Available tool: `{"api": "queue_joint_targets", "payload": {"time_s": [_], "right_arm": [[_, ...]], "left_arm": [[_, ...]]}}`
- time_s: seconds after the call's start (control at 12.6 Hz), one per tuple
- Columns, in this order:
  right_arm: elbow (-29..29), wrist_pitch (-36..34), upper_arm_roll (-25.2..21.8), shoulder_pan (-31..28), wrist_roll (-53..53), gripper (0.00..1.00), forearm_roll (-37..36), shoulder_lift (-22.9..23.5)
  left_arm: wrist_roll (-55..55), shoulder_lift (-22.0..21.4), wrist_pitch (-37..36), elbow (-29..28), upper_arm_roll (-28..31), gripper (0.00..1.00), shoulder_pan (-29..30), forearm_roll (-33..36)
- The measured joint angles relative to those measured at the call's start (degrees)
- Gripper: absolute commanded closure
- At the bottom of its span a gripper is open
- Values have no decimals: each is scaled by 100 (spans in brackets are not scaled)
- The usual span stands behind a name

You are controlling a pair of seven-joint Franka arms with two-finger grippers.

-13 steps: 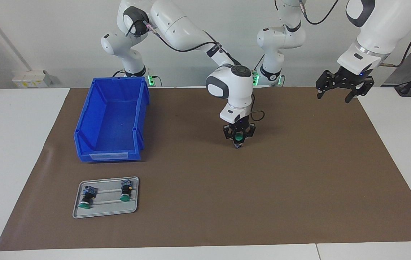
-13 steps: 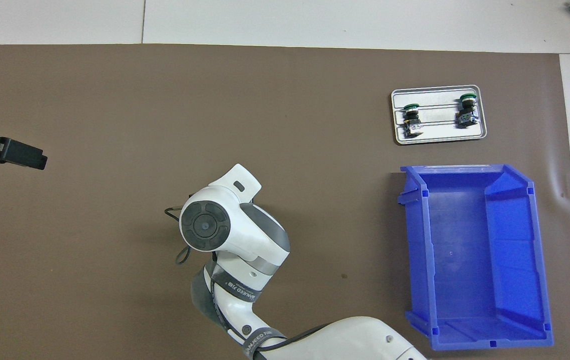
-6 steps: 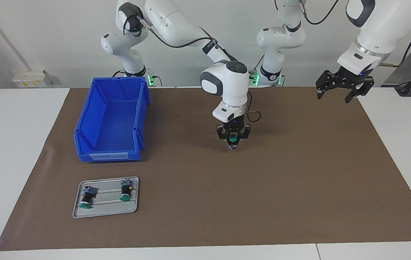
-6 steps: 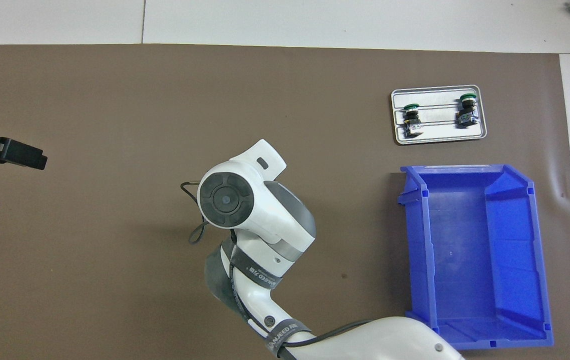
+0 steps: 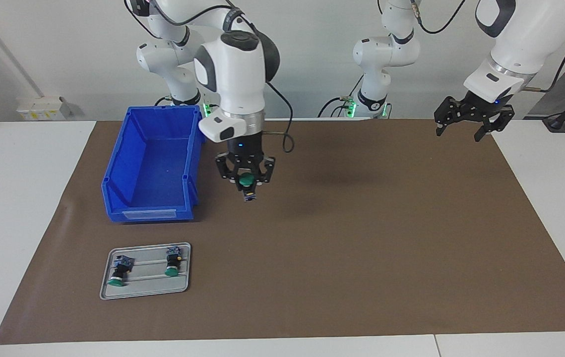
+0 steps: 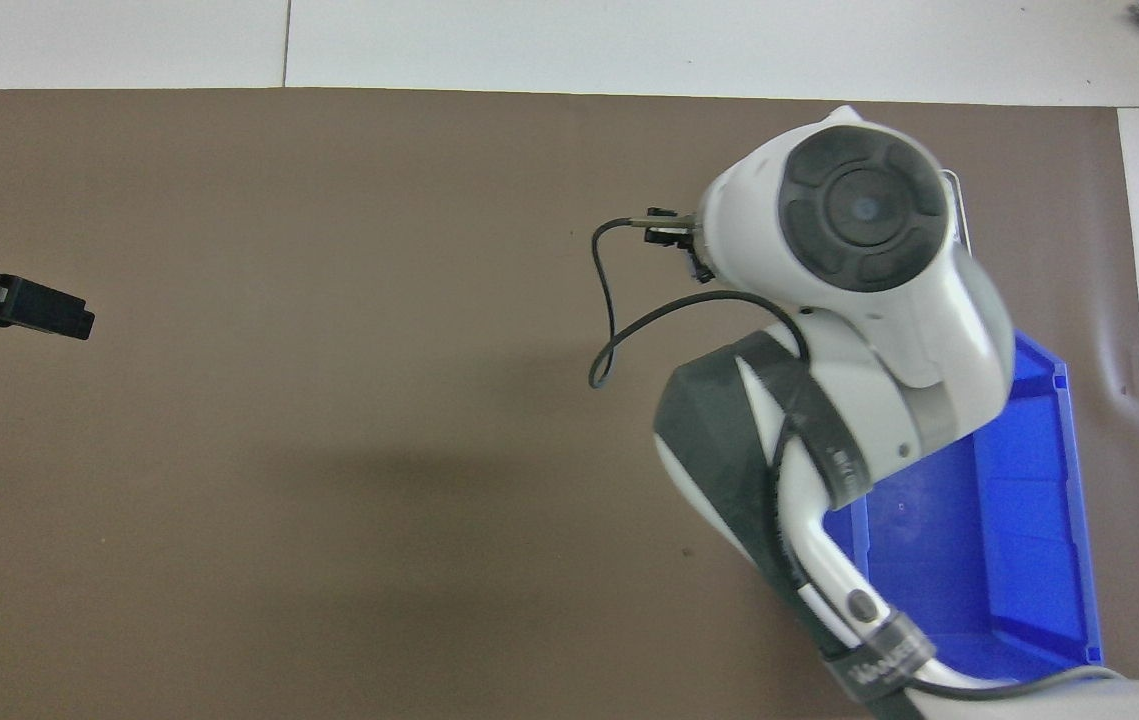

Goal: Place and press button with both arms
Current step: 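Carry the part with the right gripper into the blue bin and release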

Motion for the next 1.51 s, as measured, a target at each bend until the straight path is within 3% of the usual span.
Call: {"api": "queue_joint_targets", "payload": {"time_s": [0.32, 0.63, 0.87, 1.27, 1.35, 1.43, 1.51], "right_arm": [[-1247, 51, 2, -1311, -1943, 100, 286, -853], [-3284, 1391, 15, -2059, -2968, 100, 587, -1545], [-4454, 2251, 15, -2338, -3177, 100, 633, -1818], [-5372, 3304, 43, -2344, -3177, 100, 857, -1847], [-5407, 3314, 43, -2344, -3177, 73, 859, -1847], [-5419, 3314, 43, -2344, -3177, 30, 861, -1847], [-5424, 3314, 43, -2345, -3177, 10, 864, -1847]], "left_arm": [[0, 0, 0, 0, 0, 0, 0, 0], [0, 0, -1, 0, 0, 0, 0, 0], [0, 0, -1, 0, 0, 0, 0, 0], [0, 0, -1, 0, 0, 0, 0, 0], [0, 0, -1, 0, 0, 0, 0, 0], [0, 0, -1, 0, 0, 0, 0, 0], [0, 0, -1, 0, 0, 0, 0, 0]]}}
